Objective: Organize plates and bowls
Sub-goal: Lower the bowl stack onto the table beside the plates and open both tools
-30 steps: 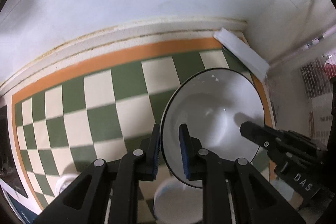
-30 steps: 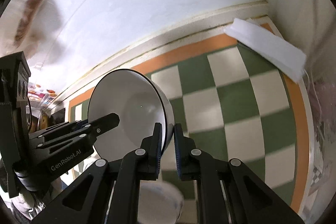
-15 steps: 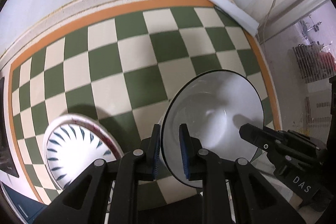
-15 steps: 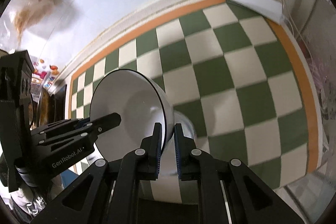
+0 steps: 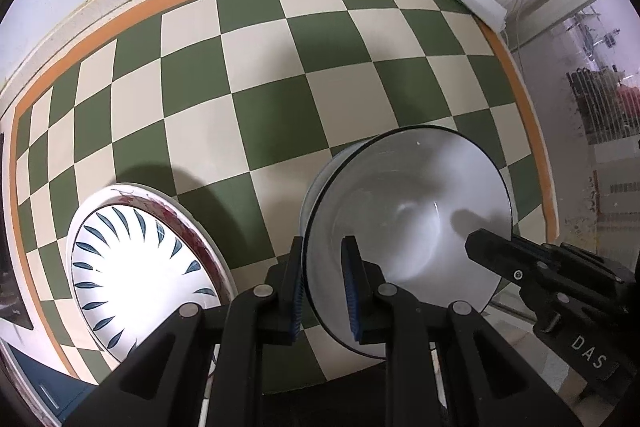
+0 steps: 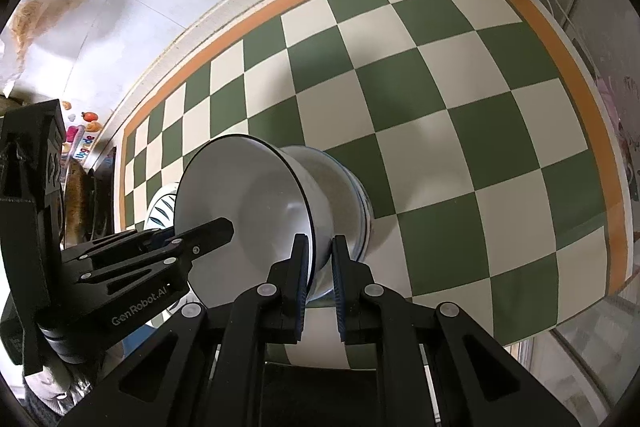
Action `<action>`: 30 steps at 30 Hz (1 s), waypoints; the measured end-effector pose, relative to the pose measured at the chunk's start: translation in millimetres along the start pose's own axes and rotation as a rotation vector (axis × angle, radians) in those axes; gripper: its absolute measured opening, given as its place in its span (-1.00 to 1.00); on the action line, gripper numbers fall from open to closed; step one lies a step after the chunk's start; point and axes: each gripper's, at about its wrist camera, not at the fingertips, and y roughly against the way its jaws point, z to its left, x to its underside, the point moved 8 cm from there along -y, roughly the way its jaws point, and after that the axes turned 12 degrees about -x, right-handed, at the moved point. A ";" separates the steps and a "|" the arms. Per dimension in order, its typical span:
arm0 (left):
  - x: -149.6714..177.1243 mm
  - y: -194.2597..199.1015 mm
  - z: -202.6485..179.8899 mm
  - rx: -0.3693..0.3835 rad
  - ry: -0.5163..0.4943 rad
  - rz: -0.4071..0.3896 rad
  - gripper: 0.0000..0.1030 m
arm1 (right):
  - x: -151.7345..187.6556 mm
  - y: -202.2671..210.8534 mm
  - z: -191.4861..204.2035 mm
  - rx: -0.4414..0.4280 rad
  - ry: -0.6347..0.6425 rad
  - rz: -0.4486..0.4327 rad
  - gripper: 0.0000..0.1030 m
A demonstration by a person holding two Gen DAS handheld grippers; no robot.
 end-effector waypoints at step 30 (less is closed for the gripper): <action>5.8 21.7 -3.4 -0.077 -0.040 -0.064 -0.68 | 2.1 12.3 -4.5 0.019 -0.015 0.001 -0.68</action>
